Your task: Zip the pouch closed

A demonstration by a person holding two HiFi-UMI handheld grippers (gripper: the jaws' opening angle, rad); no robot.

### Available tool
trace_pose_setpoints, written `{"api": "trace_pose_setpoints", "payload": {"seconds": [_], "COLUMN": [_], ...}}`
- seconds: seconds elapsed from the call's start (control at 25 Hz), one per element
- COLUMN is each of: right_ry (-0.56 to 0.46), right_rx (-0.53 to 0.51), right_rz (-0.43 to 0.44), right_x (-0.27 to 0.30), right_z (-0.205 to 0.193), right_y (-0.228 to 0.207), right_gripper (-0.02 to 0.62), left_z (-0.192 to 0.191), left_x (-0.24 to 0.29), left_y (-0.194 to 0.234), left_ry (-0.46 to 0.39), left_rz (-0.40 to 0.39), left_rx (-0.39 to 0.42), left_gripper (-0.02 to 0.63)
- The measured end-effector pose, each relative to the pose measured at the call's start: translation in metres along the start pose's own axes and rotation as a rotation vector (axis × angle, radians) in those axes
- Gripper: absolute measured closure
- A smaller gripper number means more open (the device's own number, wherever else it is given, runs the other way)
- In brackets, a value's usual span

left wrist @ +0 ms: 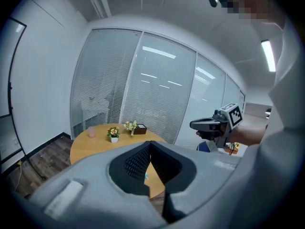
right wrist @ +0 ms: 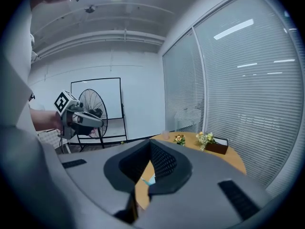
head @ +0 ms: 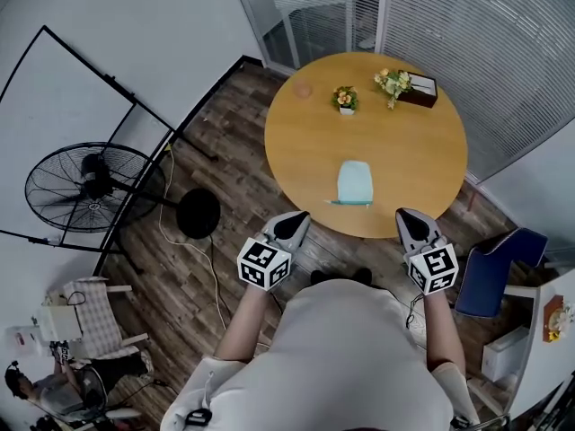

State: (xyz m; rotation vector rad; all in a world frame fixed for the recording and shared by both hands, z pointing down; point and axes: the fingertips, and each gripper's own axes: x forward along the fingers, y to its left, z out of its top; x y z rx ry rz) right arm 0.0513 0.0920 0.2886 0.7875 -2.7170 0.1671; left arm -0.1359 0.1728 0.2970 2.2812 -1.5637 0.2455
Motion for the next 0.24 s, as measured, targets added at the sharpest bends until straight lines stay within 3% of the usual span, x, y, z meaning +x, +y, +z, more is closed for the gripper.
{"api": "trace_pose_setpoints", "payload": {"seconds": [0.24], "right_ry": [0.001], "right_rx": [0.016], "right_rz": [0.0], "right_x": [0.0046], "right_z": [0.0023], "right_y": [0.0015], "right_gripper": [0.592], "left_z": [0.007], "left_x": [-0.0023], "left_y": [0.0053], "left_ry": [-0.012], "left_rz": [-0.005], "left_rx": [0.007], "left_gripper": [0.586]}}
